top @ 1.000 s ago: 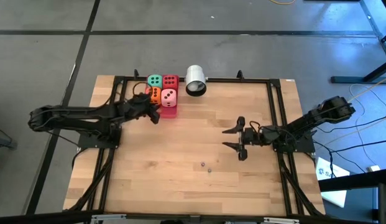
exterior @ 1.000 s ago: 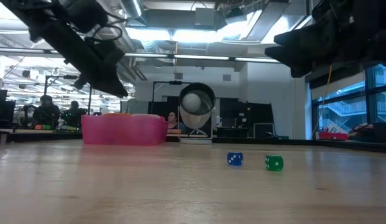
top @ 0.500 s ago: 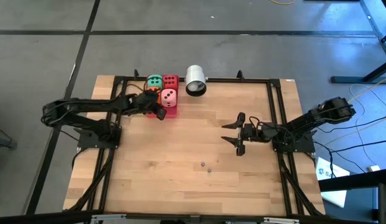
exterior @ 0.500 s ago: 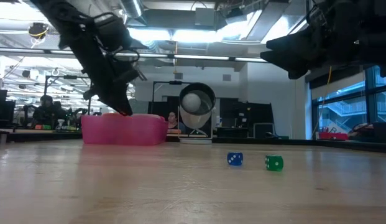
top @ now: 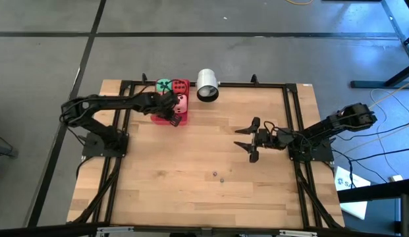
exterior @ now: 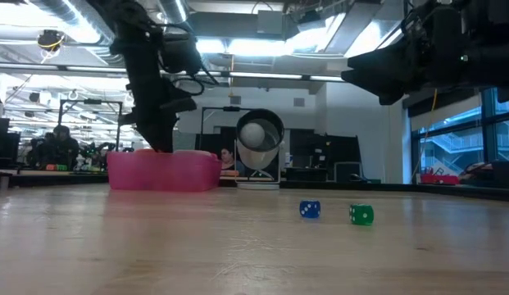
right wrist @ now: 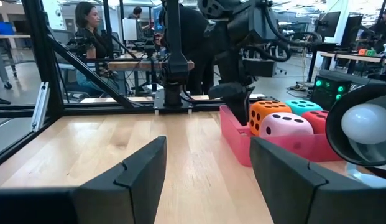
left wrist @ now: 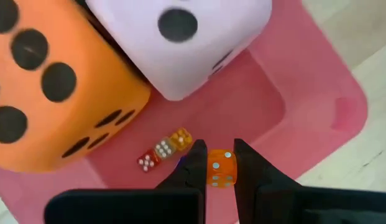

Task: Pick & Place Dice
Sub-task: Put the small orange dice into the red bin

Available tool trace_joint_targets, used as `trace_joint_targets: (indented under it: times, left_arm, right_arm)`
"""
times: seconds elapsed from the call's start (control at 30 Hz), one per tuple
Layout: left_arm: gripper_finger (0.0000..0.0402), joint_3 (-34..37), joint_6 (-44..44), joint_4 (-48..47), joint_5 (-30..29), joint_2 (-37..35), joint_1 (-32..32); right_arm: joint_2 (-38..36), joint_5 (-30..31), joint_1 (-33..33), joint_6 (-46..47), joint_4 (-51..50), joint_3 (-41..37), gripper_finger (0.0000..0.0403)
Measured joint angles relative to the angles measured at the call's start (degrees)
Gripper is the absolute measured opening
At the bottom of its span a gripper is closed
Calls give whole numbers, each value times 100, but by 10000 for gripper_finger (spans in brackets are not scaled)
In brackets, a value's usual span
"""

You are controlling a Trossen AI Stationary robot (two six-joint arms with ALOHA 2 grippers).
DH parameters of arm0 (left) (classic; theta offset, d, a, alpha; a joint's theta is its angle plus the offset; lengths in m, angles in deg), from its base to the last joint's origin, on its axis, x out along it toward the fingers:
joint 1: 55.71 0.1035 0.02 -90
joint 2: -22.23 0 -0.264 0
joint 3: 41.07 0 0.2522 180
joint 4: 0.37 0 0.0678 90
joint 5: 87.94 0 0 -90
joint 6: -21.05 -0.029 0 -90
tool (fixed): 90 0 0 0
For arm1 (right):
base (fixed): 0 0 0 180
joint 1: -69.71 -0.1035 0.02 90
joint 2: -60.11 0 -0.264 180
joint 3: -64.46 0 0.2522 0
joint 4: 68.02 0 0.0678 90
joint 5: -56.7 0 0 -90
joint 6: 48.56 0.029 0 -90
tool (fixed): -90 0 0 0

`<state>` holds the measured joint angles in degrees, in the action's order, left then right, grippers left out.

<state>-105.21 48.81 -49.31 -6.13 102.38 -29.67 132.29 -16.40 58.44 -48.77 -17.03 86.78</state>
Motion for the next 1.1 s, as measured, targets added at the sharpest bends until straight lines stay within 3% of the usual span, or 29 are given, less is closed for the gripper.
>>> trace_joint_targets:
  times: [0.4,1.1]
  left_arm:
    - [22,-254,12,-450,91,642,83]
    - [22,-254,55,-445,357,919,315]
  right_arm:
    - [0,-2,0,-29,-2,0,231]
    - [0,-2,0,-35,-2,0,231]
